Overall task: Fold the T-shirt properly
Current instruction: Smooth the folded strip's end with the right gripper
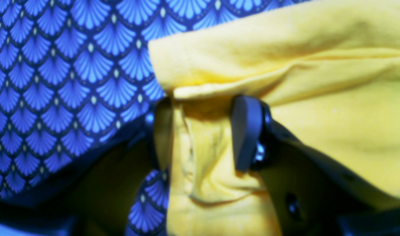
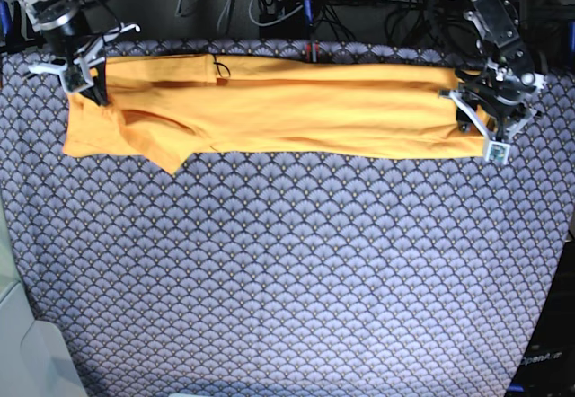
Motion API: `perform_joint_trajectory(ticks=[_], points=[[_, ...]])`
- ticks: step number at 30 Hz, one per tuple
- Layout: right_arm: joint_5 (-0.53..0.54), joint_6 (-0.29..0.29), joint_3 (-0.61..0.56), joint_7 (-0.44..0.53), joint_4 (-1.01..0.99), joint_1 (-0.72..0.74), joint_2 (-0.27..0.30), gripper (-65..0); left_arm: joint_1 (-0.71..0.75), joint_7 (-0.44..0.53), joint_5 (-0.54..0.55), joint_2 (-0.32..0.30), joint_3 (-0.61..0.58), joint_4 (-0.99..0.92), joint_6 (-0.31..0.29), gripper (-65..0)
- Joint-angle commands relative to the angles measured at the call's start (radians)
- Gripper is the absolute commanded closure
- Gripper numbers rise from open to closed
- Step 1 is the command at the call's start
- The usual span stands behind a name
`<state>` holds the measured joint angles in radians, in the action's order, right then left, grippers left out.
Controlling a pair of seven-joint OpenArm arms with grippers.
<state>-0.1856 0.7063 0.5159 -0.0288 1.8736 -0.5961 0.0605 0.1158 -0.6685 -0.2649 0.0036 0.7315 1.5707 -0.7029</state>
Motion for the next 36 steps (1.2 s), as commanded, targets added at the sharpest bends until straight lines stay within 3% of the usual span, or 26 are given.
perform_joint_trajectory(ticks=[1, 8, 25, 36], points=[[0.015, -0.008, 0.011, 0.039, 0.008, -0.02, 0.008, 0.0, -0.008, 0.0, -0.007, -0.007, 0.001, 0.013, 0.005, -28.4], [0.01, -0.008, 0.013, 0.122, -0.098, -0.04, 0.015, -0.2, -0.001, 0.0, -0.007, -0.007, 0.001, 0.015, 0.005, -28.4], [0.011, -0.008, 0.175, 0.126, -0.248, 0.097, 0.06, -0.3, 0.0, 0.003, -0.007, -0.007, 0.001, 0.013, 0.005, -28.4], [0.01, -0.008, 0.172, 0.12, -0.246, 0.137, 0.04, -0.3, 0.0, 0.008, -0.007, -0.007, 0.001, 0.013, 0.005, -28.4]])
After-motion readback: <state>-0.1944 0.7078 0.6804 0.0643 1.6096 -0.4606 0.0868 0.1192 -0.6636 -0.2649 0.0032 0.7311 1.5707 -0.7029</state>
